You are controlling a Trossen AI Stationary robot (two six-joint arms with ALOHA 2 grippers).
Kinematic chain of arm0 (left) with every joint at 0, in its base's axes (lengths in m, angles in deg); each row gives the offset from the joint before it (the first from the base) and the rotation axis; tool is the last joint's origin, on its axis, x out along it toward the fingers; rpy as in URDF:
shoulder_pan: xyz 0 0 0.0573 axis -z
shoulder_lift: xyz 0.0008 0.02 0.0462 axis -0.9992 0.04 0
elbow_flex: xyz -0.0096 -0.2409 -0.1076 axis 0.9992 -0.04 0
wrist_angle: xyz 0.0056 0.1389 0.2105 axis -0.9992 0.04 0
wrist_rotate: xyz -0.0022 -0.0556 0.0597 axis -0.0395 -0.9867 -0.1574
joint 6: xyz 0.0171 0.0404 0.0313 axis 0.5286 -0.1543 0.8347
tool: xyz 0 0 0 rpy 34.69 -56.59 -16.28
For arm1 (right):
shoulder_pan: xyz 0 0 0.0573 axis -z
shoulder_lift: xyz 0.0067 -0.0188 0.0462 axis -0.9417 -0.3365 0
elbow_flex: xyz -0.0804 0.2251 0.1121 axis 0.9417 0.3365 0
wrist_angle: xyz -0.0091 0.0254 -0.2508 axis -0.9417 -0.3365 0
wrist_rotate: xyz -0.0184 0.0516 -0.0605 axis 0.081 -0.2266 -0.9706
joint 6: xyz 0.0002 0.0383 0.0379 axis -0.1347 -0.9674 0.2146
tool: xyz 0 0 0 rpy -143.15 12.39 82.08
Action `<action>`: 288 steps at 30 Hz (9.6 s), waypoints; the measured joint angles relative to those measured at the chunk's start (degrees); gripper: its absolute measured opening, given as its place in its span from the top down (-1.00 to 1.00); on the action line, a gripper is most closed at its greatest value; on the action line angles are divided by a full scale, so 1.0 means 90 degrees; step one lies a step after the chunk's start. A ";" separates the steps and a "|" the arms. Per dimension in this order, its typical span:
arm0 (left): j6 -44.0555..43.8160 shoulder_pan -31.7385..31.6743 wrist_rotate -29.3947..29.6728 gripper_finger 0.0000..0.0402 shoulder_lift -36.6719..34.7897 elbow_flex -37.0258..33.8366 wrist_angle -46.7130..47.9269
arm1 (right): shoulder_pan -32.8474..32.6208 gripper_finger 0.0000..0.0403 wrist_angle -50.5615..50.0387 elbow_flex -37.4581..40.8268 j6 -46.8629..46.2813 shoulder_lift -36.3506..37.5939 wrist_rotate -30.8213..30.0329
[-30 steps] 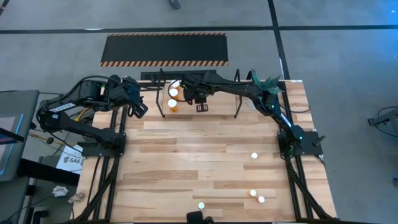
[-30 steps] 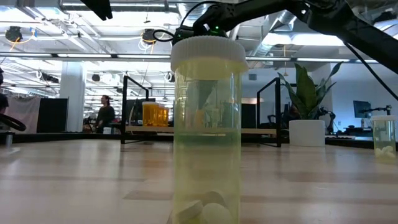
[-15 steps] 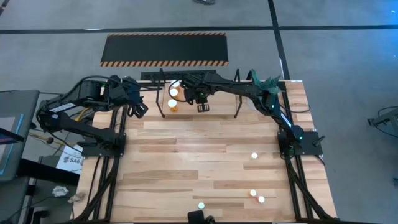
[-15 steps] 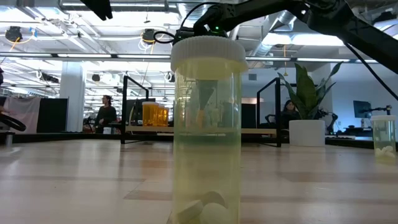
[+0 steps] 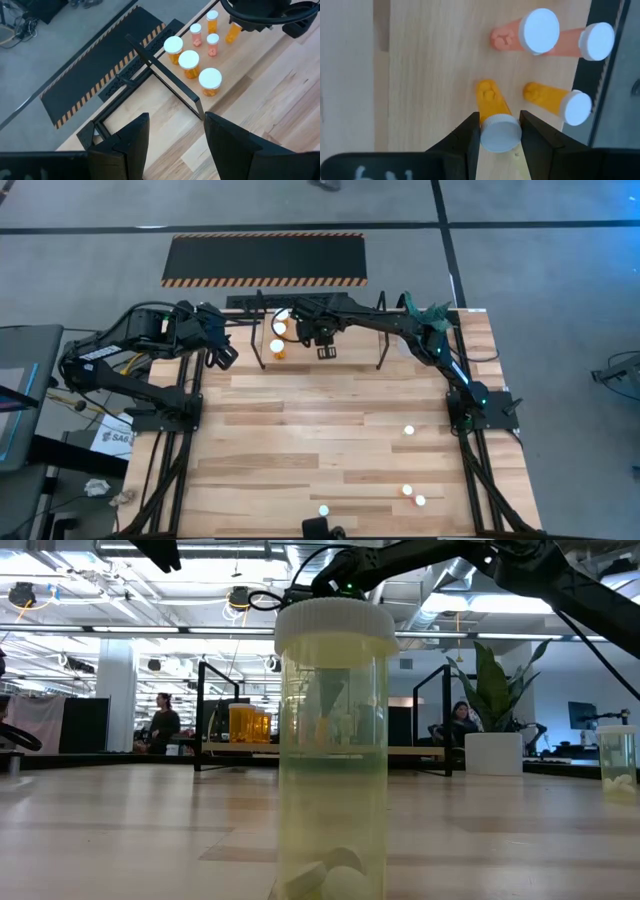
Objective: Pick and place medicine bottles onto shelf by color
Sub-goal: Put the top small orange pill bottle on the shelf aligned with the other small orange pill bottle
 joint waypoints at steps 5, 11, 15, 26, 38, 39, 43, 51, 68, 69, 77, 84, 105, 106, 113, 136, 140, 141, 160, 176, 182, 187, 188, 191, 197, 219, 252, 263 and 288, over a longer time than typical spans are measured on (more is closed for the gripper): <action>-0.0044 0.0000 -0.0002 0.11 0.0000 0.0000 0.0002 | -0.0010 0.31 -0.0050 0.0000 -0.0107 -0.0002 0.0099; -0.0041 0.0000 -0.0002 0.11 0.0000 0.0000 0.0002 | 0.0042 0.30 -0.0070 0.0000 -0.0130 -0.0002 0.0100; -0.0039 0.0002 -0.0002 0.11 0.0000 0.0000 0.0002 | 0.0046 0.31 -0.0052 -0.0002 -0.0129 -0.0002 0.0098; -0.0039 0.0000 -0.0006 0.11 0.0000 0.0000 0.0002 | 0.0044 0.31 -0.0053 -0.0002 -0.0132 -0.0005 0.0099; -0.0115 0.0002 -0.0063 0.11 0.0000 0.0000 0.0002 | 0.0044 0.28 -0.0049 -0.0002 -0.0348 -0.0007 0.0099; -0.0117 0.0002 -0.0063 0.11 0.0000 0.0000 0.0002 | 0.0044 0.28 -0.0049 -0.0002 -0.0348 -0.0007 0.0099; -0.0120 0.0000 -0.0063 0.11 0.0000 -0.0001 0.0002 | 0.0044 0.28 -0.0046 -0.0002 -0.0353 -0.0007 0.0099; -0.0131 0.0001 -0.0065 0.11 0.0000 0.0000 0.0002 | 0.0055 0.28 0.0018 -0.0002 -0.0362 -0.0010 0.0099; -0.0131 0.0001 -0.0065 0.11 0.0000 0.0000 0.0005 | 0.0085 0.24 -0.0017 -0.0030 -0.0411 -0.0103 0.0119; -0.0131 0.0001 -0.0066 0.11 -0.0001 -0.0001 0.0005 | 0.0083 0.24 0.0008 -0.0036 -0.0413 -0.0179 0.0103; -0.0163 0.0002 -0.0177 0.11 -0.0002 -0.0001 0.0098 | 0.0024 0.25 -0.0308 -0.0005 -0.0631 -0.0615 -0.0131; -0.0236 0.0001 -0.0175 0.11 -0.0002 -0.0002 0.0117 | -0.0010 0.25 -0.0345 -0.0005 -0.0678 -0.0587 -0.0219; -0.0447 0.0002 -0.0170 0.11 -0.0002 -0.0002 0.0119 | -0.0304 0.32 -0.2426 -0.0015 -0.1988 0.0427 0.0598; -0.0447 0.0002 -0.0170 0.11 -0.0002 -0.0002 0.0119 | -0.0318 0.32 -0.2640 -0.0015 -0.2155 0.0531 0.0852; -0.0444 0.0005 -0.0170 0.11 -0.0002 -0.0002 0.0181 | -0.0441 0.32 -0.2717 0.0111 -0.3242 0.1237 0.3487; -0.0026 0.0022 -0.0618 0.11 -0.0012 -0.0002 0.0515 | -0.2573 0.29 -0.2714 0.5900 -0.5406 0.2267 0.8025; 0.0012 0.0022 -0.0555 0.11 -0.0012 -0.0002 0.0515 | -0.2789 0.28 -0.2683 0.6015 -0.5365 0.1874 0.8118; 0.0012 0.0022 -0.0528 0.11 -0.0012 -0.0002 0.0514 | -0.2820 0.28 -0.2671 0.5991 -0.5363 0.1740 0.8118; 0.0010 0.0022 -0.0470 0.11 -0.0012 -0.0002 0.0512 | -0.3002 0.29 -0.2448 0.5321 -0.5922 0.0209 0.7730; 0.0002 0.0022 -0.0448 0.11 -0.0012 -0.0002 0.0512 | -0.2951 0.02 -0.2304 0.5308 -0.6024 0.0206 0.7330; -0.0017 0.0022 -0.0451 0.11 -0.0012 -0.0002 0.0512 | -0.2831 -0.07 -0.2362 0.4856 -0.5755 0.0206 0.6712; -0.0017 0.0022 -0.0579 0.11 -0.0012 -0.0002 0.0512 | -0.2847 -0.07 -0.2468 0.4249 -0.5377 0.0433 0.5328; -0.0017 0.0022 -0.0638 0.11 -0.0012 -0.0002 0.0512 | -0.2891 -0.06 -0.2364 0.4165 -0.5345 0.0580 0.4930; -0.0017 0.0022 -0.0689 0.11 -0.0014 -0.0002 0.0512 | -0.3044 -0.03 -0.2089 0.4114 -0.5341 0.1154 0.3550; -0.0005 0.0022 -0.0685 0.11 -0.0015 -0.0002 0.0510 | -0.3419 0.04 -0.1418 0.4412 -0.6001 0.2527 0.2040; -0.0386 0.0021 -0.0653 0.11 -0.0015 -0.0002 0.0510 | -0.5953 -0.07 0.1377 0.7618 -1.1649 0.4949 0.1529; -0.1166 0.0019 -0.0680 0.11 -0.0012 -0.0002 0.0399 | -0.6088 -0.13 0.1908 0.7619 -1.0830 0.3712 0.1093; -0.1163 0.0019 -0.0683 0.11 -0.0010 -0.0002 0.0403 | -0.5976 -0.08 0.2101 0.7516 -1.0438 0.3199 0.1251; -0.1173 0.0019 -0.0677 0.11 -0.0010 -0.0002 0.0398 | -0.4000 0.50 0.2450 0.7463 -1.0458 0.5135 0.4669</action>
